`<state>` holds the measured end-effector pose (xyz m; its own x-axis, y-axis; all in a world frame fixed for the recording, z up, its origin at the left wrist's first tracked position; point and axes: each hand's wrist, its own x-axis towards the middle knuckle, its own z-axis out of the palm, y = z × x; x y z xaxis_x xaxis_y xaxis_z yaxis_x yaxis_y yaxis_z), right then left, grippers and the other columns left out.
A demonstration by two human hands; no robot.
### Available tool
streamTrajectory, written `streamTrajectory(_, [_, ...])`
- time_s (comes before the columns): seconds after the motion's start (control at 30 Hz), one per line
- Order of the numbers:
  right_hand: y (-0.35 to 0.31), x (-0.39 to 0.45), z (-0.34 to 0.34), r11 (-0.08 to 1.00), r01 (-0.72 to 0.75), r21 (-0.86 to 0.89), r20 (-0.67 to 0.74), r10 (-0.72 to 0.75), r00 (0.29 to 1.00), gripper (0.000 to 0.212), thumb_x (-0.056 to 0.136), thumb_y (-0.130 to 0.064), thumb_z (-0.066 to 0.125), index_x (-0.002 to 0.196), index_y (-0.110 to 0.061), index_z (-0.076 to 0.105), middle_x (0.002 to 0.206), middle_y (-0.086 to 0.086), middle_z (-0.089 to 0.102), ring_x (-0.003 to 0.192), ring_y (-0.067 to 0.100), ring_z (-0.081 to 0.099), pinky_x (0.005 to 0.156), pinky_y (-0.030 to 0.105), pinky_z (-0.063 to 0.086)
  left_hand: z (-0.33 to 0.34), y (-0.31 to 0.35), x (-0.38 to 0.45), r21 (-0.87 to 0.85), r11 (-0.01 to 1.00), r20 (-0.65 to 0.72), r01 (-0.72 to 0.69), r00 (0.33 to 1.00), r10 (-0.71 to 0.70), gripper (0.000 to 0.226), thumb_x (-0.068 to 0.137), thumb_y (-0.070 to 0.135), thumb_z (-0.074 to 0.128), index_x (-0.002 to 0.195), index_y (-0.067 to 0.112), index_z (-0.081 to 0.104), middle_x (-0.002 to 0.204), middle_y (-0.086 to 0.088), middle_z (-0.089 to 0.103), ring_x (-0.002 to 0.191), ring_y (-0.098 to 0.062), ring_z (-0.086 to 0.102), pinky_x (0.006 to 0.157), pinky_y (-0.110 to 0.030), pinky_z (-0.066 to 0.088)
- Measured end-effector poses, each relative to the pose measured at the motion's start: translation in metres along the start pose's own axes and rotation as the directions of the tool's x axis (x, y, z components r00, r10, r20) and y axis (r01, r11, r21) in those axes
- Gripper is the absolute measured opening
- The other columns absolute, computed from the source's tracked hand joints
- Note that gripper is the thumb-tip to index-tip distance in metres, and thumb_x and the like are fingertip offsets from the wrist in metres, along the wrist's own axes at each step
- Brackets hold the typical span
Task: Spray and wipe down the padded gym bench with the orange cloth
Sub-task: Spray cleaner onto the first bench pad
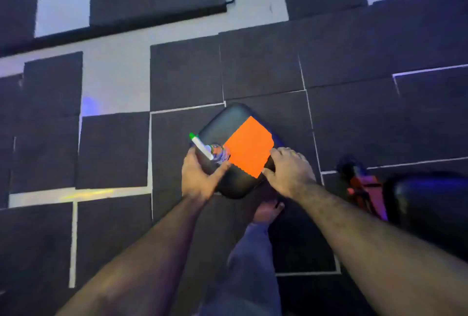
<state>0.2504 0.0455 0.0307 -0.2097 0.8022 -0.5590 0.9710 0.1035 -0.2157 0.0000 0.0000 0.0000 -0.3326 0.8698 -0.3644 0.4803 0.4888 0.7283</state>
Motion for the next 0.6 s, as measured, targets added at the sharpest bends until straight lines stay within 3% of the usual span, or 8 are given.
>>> streamTrajectory(0.07, [-0.007,0.039,0.013,0.997,0.042,-0.058,0.055,-0.039,0.998,0.055,0.104,-0.044,0.057,0.151,-0.019,0.043,0.161,0.01,0.044,0.152,0.029,0.037,0.122,0.048,0.035,0.013,-0.011,0.02,-0.092,0.995,-0.017,-0.034,0.999,0.032,0.087,0.076,0.045,0.099,0.143,0.02,0.049,0.126,0.001,0.069,0.118,-0.02,0.07,0.103,-0.048,0.057])
streamTrajectory(0.17, [-0.022,0.096,0.024,0.98,0.134,-0.148,0.114,-0.118,0.986,0.06,0.107,-0.026,0.052,0.163,-0.022,0.028,0.175,0.01,0.021,0.161,0.029,0.022,0.126,0.052,0.028,0.03,-0.011,0.039,-0.088,0.996,-0.068,-0.017,0.998,0.011,0.111,0.082,0.055,0.089,0.166,0.025,0.023,0.148,0.012,0.061,0.132,-0.017,0.064,0.11,-0.046,0.054])
streamTrajectory(0.23, [-0.032,0.129,0.028,0.966,0.171,-0.196,0.124,-0.148,0.981,0.068,0.107,-0.022,0.052,0.167,-0.026,0.019,0.177,0.008,0.016,0.163,0.03,0.017,0.127,0.056,0.026,0.037,-0.013,0.049,-0.131,0.989,-0.151,-0.063,0.988,0.043,0.101,0.09,0.058,0.077,0.167,0.03,0.019,0.148,0.041,0.048,0.134,0.0,0.058,0.11,-0.033,0.051])
streamTrajectory(0.3, [-0.038,0.159,0.028,0.956,0.157,-0.246,0.124,-0.13,0.984,0.075,0.105,-0.026,0.056,0.168,-0.03,0.014,0.177,0.007,0.015,0.163,0.033,0.016,0.125,0.06,0.026,0.043,-0.012,0.059,-0.152,0.979,-0.196,-0.135,0.975,0.104,0.088,0.095,0.059,0.068,0.164,0.026,0.024,0.143,0.051,0.039,0.128,0.005,0.057,0.102,-0.028,0.051])
streamTrajectory(0.37, [-0.038,0.182,0.03,0.975,0.025,-0.22,0.123,0.002,0.992,0.085,0.1,-0.034,0.068,0.167,-0.031,0.016,0.172,0.01,0.023,0.158,0.038,0.025,0.119,0.06,0.033,0.047,-0.013,0.068,-0.187,0.972,-0.219,-0.142,0.971,0.099,0.09,0.096,0.073,0.059,0.163,0.023,0.025,0.153,0.038,0.035,0.119,-0.008,0.063,0.097,-0.027,0.053])
streamTrajectory(0.43, [-0.033,0.195,0.033,0.977,-0.204,-0.053,0.137,0.21,0.968,0.089,0.091,-0.036,0.082,0.16,-0.024,0.027,0.158,0.013,0.041,0.143,0.038,0.044,0.106,0.054,0.045,0.048,-0.01,0.074,-0.205,0.97,-0.237,-0.134,0.968,0.084,0.1,0.092,0.087,0.049,0.161,0.019,0.027,0.16,0.012,0.043,0.111,-0.018,0.067,0.096,-0.025,0.053])
streamTrajectory(0.5, [-0.026,0.2,0.038,0.941,-0.328,0.085,0.118,0.318,0.941,0.075,0.087,-0.03,0.088,0.145,-0.018,0.042,0.142,0.013,0.056,0.131,0.037,0.058,0.097,0.048,0.051,0.049,-0.001,0.077,-0.222,0.966,-0.221,-0.129,0.972,0.079,0.098,0.091,0.088,0.047,0.157,0.017,0.033,0.149,0.003,0.06,0.1,-0.027,0.072,0.092,-0.036,0.058])
streamTrajectory(0.6, [-0.017,0.189,0.044,0.938,-0.315,0.142,0.111,0.301,0.947,0.034,0.093,-0.019,0.078,0.121,-0.017,0.06,0.124,0.012,0.07,0.117,0.037,0.068,0.088,0.041,0.053,0.057,0.015,0.076,-0.303,0.933,-0.125,-0.195,0.978,0.164,0.057,0.101,0.059,0.054,0.144,0.025,0.04,0.089,0.036,0.069,0.062,-0.001,0.064,0.061,-0.015,0.054])
